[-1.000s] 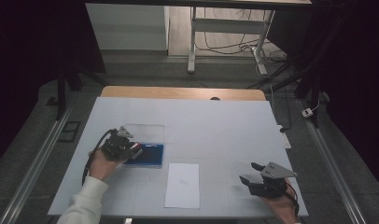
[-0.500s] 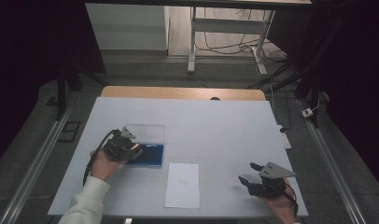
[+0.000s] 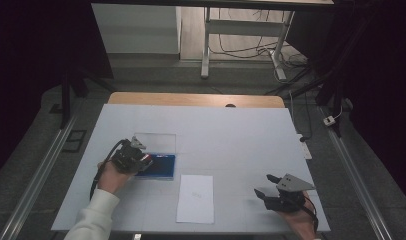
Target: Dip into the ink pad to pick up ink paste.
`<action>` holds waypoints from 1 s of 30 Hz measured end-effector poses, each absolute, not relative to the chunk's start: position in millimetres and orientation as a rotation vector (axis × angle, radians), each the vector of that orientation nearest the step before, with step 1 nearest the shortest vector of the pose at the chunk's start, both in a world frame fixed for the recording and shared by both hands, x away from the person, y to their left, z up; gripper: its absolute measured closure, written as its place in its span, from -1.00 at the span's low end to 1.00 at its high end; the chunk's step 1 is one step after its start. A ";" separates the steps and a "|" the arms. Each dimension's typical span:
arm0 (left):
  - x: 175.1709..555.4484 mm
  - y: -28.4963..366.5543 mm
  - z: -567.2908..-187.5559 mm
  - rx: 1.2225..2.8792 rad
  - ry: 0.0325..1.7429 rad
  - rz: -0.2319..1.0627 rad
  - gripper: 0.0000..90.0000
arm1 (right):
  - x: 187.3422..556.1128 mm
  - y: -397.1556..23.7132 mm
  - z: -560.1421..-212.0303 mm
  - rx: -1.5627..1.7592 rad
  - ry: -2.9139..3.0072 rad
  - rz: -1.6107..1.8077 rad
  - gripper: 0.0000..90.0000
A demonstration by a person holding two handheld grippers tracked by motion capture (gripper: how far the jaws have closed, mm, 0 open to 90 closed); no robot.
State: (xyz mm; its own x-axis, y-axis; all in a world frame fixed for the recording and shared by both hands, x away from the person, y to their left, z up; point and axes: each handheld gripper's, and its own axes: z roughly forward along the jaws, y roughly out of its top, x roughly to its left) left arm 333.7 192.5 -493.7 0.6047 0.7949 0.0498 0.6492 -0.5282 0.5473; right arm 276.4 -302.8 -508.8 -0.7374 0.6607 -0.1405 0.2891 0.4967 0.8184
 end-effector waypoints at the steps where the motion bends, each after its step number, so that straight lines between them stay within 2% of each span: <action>1: 333.9 192.2 -493.6 2.352 1.146 0.406 0.58 | 276.4 -303.0 -508.8 0.786 2.301 1.135 -0.33; 28: 333.6 201.3 -489.8 2.313 1.122 0.370 0.57 | 276.5 -304.2 -509.0 0.790 2.302 1.146 -0.33; 30: 332.0 204.1 -486.0 2.284 1.117 0.405 0.57 | 276.1 -305.1 -508.7 0.791 2.298 1.141 -0.33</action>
